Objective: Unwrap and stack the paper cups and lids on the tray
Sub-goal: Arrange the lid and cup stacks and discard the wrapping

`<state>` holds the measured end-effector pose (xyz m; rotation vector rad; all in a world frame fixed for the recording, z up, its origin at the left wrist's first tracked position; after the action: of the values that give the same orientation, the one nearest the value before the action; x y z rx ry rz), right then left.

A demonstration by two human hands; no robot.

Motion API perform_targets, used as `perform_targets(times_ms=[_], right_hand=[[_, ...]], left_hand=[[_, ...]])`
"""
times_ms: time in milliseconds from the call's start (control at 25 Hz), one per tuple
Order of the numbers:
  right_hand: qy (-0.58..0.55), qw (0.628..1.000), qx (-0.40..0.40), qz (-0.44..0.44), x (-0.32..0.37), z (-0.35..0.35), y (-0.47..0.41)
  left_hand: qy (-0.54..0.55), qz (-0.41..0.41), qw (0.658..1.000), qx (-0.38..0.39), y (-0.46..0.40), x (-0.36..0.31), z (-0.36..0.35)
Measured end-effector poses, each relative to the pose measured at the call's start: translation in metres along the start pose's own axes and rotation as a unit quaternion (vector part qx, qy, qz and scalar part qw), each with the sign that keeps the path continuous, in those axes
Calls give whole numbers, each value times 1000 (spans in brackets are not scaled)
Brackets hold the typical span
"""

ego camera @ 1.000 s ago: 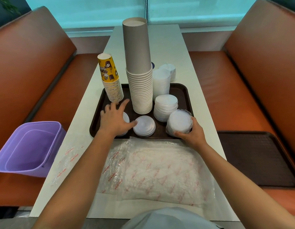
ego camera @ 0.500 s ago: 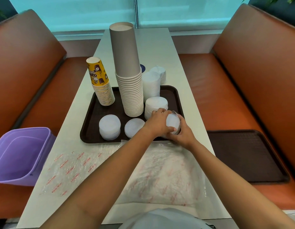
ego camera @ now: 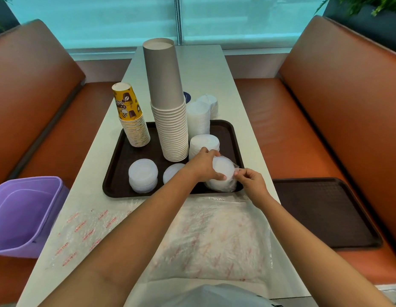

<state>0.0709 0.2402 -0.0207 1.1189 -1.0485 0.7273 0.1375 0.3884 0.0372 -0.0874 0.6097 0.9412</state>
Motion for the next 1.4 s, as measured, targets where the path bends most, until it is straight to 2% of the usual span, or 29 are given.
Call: perform_targets(times_ms=[80, 240, 400, 480, 680, 760, 880, 960, 1000, 1120, 1280, 1400], right_hand=[[37, 999, 3, -5, 1, -1, 0], [227, 973, -22, 28, 2, -9, 0], [373, 926, 55, 26, 9, -30, 0], [392, 917, 74, -4, 10, -34, -4], [316, 946, 58, -51, 14, -27, -4], [214, 972, 71, -73, 18, -26, 5], [16, 990, 111, -81, 24, -23, 18], [-149, 970, 170, -89, 28, -24, 26], [-199, 956, 195, -97, 31, -26, 29], [-220, 938, 236, -128, 32, -32, 36], [-238, 918, 281, -146, 31, -38, 45], [-240, 918, 284, -140, 31, -41, 52]], left_hand=[[-5, -1, 1000, 7, 1, 0, -1], [9, 8, 1000, 8, 3, -1, -2], [80, 22, 997, 3, 5, 0, -12], [126, 18, 992, -19, 8, 3, -15], [218, 1, 975, -50, 23, 17, -20], [279, -2, 959, -51, 32, 22, -23], [426, 4, 903, -48, 45, 16, -25], [492, 8, 869, -49, 50, 6, -24], [500, 11, 864, -60, 51, 1, -22], [456, 22, 882, -117, 56, -8, -11], [272, 22, 950, -150, 67, -9, 1], [255, 17, 954, -155, 76, -8, 7]])
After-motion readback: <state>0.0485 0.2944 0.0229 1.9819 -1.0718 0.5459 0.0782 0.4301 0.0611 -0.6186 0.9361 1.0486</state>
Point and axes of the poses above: each hand's wrist, its own y-axis away from the middle knuckle, its own z-axis out of the back of the hand, x = y × z, the point moved 5 cm from there along -y, towards the middle knuckle, and after that the axes turned 8 degrees about -z, right-handed, at the moved point
